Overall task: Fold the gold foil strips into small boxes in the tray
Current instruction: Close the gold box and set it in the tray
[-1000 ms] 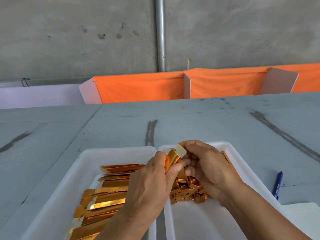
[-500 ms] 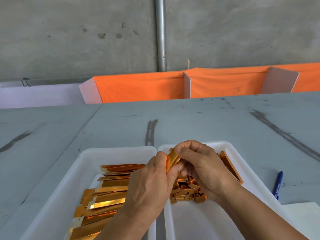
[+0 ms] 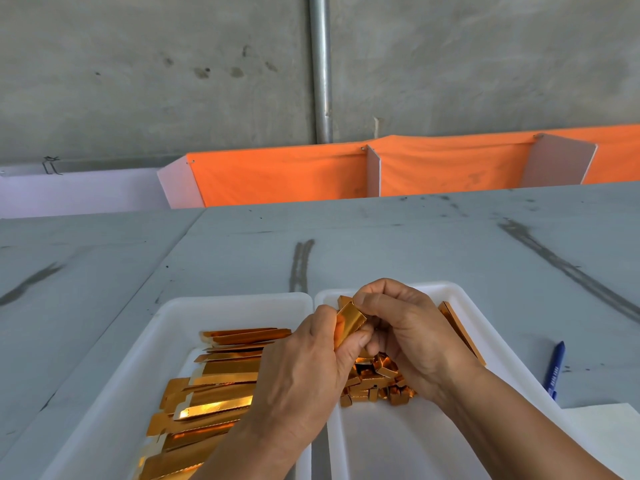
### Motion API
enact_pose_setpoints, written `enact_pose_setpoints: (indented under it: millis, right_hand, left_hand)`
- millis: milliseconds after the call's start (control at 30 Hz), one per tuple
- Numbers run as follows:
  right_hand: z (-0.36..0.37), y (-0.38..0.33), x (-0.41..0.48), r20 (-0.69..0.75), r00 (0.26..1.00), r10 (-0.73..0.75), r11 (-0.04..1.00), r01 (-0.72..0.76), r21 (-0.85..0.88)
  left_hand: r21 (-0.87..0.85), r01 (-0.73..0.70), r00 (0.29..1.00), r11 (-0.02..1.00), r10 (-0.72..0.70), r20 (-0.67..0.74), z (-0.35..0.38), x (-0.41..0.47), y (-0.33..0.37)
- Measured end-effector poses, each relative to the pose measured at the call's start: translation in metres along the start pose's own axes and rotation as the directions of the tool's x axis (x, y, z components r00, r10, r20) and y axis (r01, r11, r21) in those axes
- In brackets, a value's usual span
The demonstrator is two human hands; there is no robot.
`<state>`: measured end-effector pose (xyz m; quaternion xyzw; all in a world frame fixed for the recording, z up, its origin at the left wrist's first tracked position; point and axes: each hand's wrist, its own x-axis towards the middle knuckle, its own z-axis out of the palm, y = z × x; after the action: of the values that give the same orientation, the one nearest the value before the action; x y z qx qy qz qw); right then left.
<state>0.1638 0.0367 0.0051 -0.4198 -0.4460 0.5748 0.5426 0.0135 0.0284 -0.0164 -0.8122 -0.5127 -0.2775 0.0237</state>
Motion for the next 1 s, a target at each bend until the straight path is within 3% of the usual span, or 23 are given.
enact_pose_setpoints:
  millis: [467,767,1000]
  right_hand:
    - [0.0,-0.0035,-0.0019,0.013,1.0,0.013,1.0,-0.013,0.0]
    - [-0.0004,-0.0038,-0.0051,-0.004,0.995,-0.103,0.975,0.1,-0.2]
    - [-0.0009,-0.008,-0.0037,-0.028,0.999,0.016,0.995,-0.019,-0.101]
  left_hand:
    - [-0.016,0.008,1.0,1.0,-0.008,-0.011,-0.0017,-0.001,-0.0001]
    - [0.059,-0.003,1.0,0.998,0.004,-0.017,0.0015,0.0,-0.0019]
    - [0.05,-0.06,0.996,0.997,0.063,-0.062,0.0011,-0.0009,-0.0016]
